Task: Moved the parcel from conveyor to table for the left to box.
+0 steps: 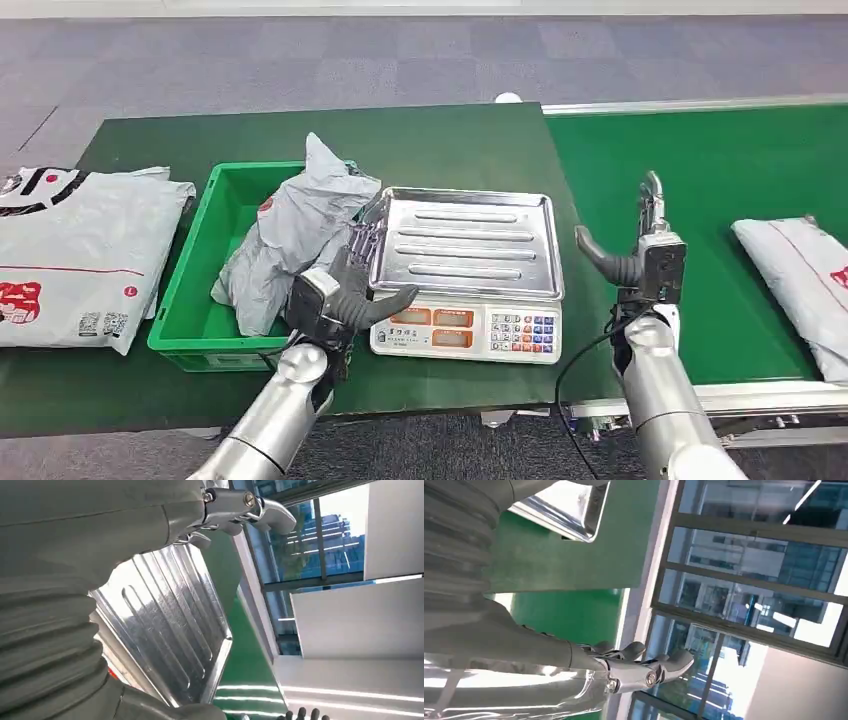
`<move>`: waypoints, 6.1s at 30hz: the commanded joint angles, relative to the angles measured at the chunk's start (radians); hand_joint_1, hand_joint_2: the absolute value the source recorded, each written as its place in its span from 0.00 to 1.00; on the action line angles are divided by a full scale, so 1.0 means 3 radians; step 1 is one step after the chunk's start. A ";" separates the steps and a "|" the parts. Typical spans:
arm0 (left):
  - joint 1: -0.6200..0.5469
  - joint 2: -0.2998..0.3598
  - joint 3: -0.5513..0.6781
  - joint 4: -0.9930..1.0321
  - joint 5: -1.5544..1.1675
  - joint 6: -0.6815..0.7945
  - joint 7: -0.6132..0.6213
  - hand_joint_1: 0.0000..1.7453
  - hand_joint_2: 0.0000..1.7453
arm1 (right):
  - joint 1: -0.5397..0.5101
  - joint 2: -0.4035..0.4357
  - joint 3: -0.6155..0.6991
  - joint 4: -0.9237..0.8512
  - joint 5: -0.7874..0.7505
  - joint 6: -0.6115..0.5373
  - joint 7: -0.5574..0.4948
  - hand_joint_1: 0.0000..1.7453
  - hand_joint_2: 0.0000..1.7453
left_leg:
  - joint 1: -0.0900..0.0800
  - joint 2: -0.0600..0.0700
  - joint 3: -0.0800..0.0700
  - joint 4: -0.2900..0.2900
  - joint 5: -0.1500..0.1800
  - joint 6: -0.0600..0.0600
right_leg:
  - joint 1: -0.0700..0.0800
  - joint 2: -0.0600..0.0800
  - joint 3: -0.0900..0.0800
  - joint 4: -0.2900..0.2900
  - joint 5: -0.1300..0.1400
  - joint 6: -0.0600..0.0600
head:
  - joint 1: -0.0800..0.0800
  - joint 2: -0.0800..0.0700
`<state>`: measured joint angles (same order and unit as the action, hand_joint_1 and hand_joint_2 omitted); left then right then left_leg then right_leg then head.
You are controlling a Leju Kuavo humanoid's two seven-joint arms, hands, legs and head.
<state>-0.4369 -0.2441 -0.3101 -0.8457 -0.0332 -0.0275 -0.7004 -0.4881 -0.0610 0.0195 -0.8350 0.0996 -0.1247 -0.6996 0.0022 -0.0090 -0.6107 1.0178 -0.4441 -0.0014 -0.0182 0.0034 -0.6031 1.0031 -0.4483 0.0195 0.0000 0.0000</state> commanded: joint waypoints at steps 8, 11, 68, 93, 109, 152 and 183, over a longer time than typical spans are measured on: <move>-0.0146 0.0088 -0.0152 0.0175 0.0021 -0.0053 0.0008 0.00 1.00 | -0.0157 -0.0039 -0.0049 0.0323 0.0038 0.0013 0.0005 0.00 1.00 | 0.0002 0.0002 0.0006 -0.0003 -0.0001 -0.0002 | 0.0003 0.0000 0.0007 -0.0004 0.0000 -0.0004 | 0.0000 0.0000; -0.0146 0.0088 -0.0152 0.0175 0.0021 -0.0053 0.0008 0.00 1.00 | -0.0157 -0.0039 -0.0049 0.0323 0.0038 0.0013 0.0005 0.00 1.00 | 0.0003 0.0004 0.0010 -0.0004 -0.0001 -0.0002 | 0.0004 0.0000 0.0010 -0.0005 0.0000 -0.0006 | 0.0000 0.0000; -0.0147 0.0117 -0.0175 0.0188 0.0007 -0.0327 0.0008 0.00 1.00 | -0.0201 -0.0054 -0.0056 0.0384 0.0127 -0.0035 0.0005 0.00 1.00 | 0.0003 0.0006 0.0014 -0.0007 -0.0001 -0.0003 | 0.0004 0.0002 0.0014 -0.0008 0.0001 -0.0006 | 0.0000 0.0000; -0.0169 0.0127 -0.0089 0.0235 -0.0032 -0.0371 0.0008 0.00 1.00 | -0.0721 -0.0700 -0.0105 0.1716 0.1423 -0.1258 0.1094 0.00 1.00 | -0.0003 -0.0012 0.0007 -0.0002 0.0002 0.0000 | -0.0002 -0.0015 0.0013 -0.0006 0.0000 -0.0002 | 0.0000 0.0000; -0.0113 0.0084 -0.0006 0.0164 -0.0139 -0.0427 0.0097 0.00 1.00 | -0.0699 -0.0902 -0.0182 0.1929 0.1978 -0.0895 0.2705 0.00 1.00 | -0.0005 -0.0002 0.0008 -0.0002 -0.0004 0.0001 | -0.0003 -0.0004 0.0012 -0.0006 0.0001 -0.0004 | 0.0000 0.0000; -0.0170 -0.0017 0.0045 0.0304 -0.0186 -0.0448 0.0096 0.00 1.00 | -0.0529 -0.0910 -0.0597 0.1952 0.1989 0.0066 0.3172 0.00 1.00 | -0.0004 -0.0005 0.0011 -0.0004 -0.0003 0.0001 | -0.0003 -0.0007 0.0015 -0.0009 0.0001 -0.0004 | 0.0000 0.0000; -0.0126 -0.0019 0.0088 0.0217 -0.0198 -0.0380 0.0116 0.00 1.00 | -0.0623 -0.0841 -0.0734 0.1957 0.2064 0.0253 0.2909 1.00 1.00 | -0.0004 0.0002 0.0008 -0.0002 -0.0002 0.0004 | -0.0003 -0.0001 0.0012 -0.0007 0.0003 -0.0003 | 0.0000 0.0000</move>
<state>-0.4474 -0.2583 -0.3170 -0.8175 -0.0870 -0.1549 -0.6729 -0.6407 -0.3494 -0.1434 -0.2976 0.7095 -0.0637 0.1957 -0.0003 -0.0120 -0.6113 1.0182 -0.4442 0.0008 -0.0205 0.0006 -0.6020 1.0030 -0.4480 0.0204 0.0000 0.0000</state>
